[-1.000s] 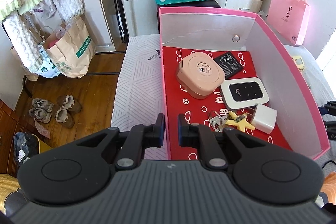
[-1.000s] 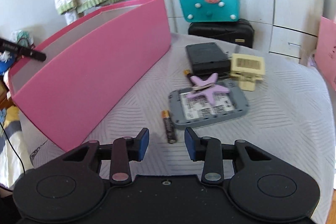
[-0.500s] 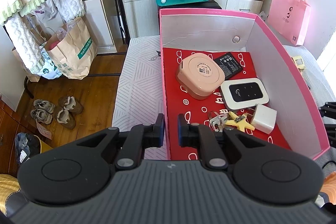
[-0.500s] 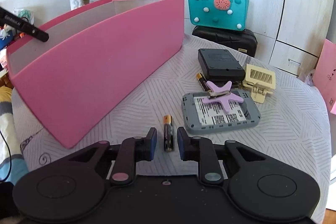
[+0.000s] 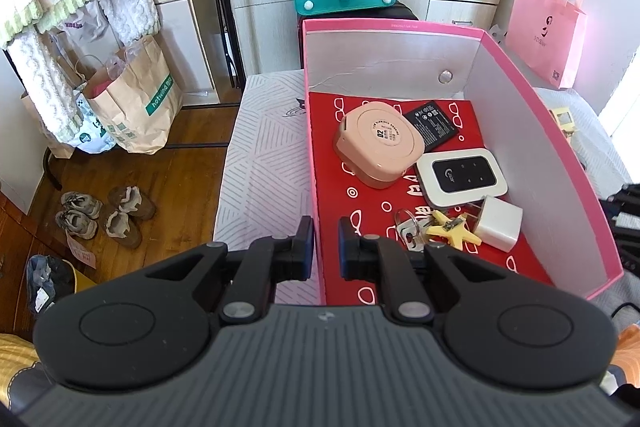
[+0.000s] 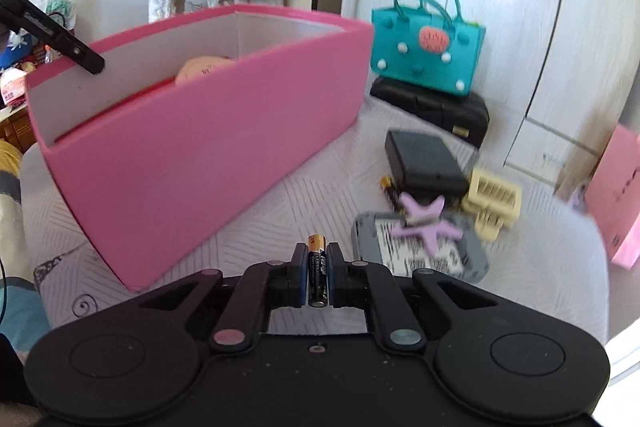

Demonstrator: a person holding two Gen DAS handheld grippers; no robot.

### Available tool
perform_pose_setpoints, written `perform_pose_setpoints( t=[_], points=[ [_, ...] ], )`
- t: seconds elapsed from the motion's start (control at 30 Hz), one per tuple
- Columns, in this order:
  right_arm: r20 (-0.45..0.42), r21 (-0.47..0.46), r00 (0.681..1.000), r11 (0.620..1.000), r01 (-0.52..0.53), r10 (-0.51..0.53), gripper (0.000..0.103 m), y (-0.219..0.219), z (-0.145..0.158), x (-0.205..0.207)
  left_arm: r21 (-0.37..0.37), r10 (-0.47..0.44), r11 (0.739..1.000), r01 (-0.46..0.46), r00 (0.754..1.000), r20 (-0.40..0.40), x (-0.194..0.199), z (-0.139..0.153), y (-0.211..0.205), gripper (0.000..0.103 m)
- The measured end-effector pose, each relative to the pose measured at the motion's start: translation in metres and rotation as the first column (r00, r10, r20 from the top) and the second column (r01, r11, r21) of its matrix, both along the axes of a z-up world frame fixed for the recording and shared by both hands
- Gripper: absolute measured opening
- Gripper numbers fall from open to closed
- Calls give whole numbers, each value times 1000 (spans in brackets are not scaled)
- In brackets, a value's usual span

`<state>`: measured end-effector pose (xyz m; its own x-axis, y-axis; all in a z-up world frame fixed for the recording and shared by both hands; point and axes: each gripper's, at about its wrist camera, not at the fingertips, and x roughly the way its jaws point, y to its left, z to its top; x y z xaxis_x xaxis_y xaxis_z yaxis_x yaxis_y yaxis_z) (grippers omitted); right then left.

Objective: Organize rigid objects
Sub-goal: 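Grasp the AA battery with the right tool, then carry the AA battery into the pink box and open the right tool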

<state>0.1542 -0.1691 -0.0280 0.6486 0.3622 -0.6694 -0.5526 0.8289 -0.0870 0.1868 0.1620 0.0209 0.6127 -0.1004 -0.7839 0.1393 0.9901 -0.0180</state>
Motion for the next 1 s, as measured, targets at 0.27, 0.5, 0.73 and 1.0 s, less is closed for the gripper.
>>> perform_pose_setpoints(
  t=[0.27,0.5,0.73,1.0],
  points=[
    [110,76,994,997,-17,9,11,-1,62,1,-4,-18,1000,18,1000,-21,3,2,1,10],
    [7,252,986,953,-165,169,11,23,97,22,0,-24,1000,24,999,-23,3,1,0,10],
    [-185,204,934,942,-266,304,11,90,90,58,40,-48,998,49,998,-40,6,2,-6,10],
    [-380,153,887,964,-219,262,11,139,51,112,-13,-58,998,58,998,-36,6,2,3,10]
  ],
)
